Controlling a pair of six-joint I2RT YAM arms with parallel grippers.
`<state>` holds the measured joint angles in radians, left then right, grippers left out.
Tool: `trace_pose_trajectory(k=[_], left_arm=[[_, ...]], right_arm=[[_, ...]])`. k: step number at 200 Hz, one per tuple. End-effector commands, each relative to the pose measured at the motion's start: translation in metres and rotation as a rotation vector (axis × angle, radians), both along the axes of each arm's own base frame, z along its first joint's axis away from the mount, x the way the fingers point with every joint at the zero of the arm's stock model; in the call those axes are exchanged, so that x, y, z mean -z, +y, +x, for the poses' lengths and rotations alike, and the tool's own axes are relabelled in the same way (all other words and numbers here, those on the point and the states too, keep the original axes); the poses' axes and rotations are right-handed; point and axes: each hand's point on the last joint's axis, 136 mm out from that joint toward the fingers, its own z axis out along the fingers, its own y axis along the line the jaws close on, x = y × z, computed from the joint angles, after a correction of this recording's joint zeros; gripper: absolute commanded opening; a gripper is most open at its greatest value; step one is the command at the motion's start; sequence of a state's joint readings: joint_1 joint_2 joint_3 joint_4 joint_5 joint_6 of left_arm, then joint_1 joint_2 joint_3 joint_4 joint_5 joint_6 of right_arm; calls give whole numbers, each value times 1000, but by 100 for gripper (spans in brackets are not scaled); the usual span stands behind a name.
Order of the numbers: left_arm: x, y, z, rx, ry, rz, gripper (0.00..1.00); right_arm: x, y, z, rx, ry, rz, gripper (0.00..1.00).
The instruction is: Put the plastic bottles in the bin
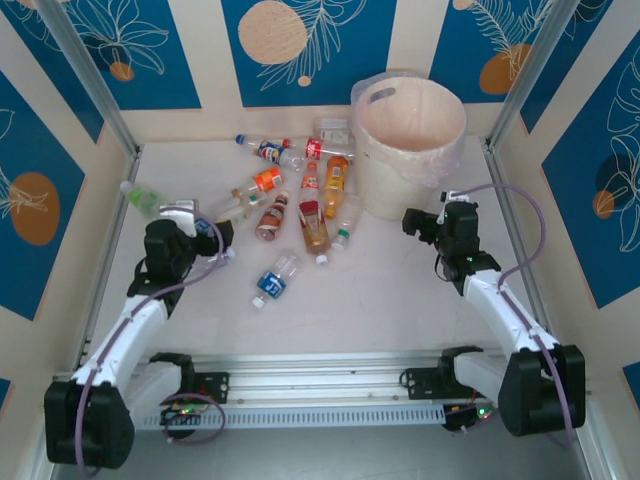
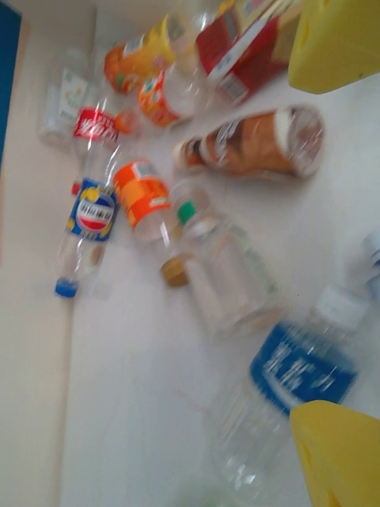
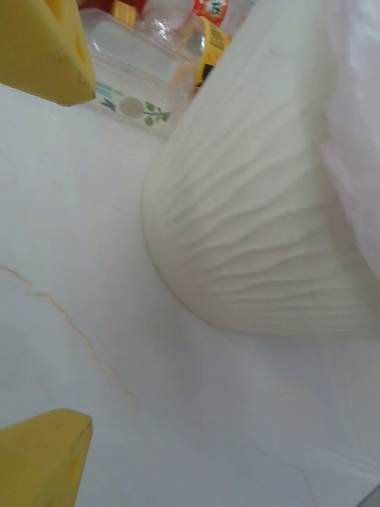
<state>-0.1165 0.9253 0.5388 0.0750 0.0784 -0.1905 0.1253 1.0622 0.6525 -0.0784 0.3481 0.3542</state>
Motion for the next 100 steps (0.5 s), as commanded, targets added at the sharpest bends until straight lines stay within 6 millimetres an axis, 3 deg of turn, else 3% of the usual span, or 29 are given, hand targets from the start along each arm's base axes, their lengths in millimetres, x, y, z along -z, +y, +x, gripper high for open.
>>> trace_pose_trajectory(k=[1, 47, 72, 100], left_arm=[[11, -21, -34, 54, 146, -54, 100], [26, -54, -82, 157, 258, -9, 100], [39, -78, -90, 221, 280, 33, 100], [57, -106, -91, 295, 326, 198, 100]], right_arm=[[10, -10, -33, 125, 126, -3, 99], [0, 7, -60, 143, 166, 56, 99], [-3, 12, -66, 147, 180, 80, 99], [-8, 19, -67, 132, 180, 99, 99]])
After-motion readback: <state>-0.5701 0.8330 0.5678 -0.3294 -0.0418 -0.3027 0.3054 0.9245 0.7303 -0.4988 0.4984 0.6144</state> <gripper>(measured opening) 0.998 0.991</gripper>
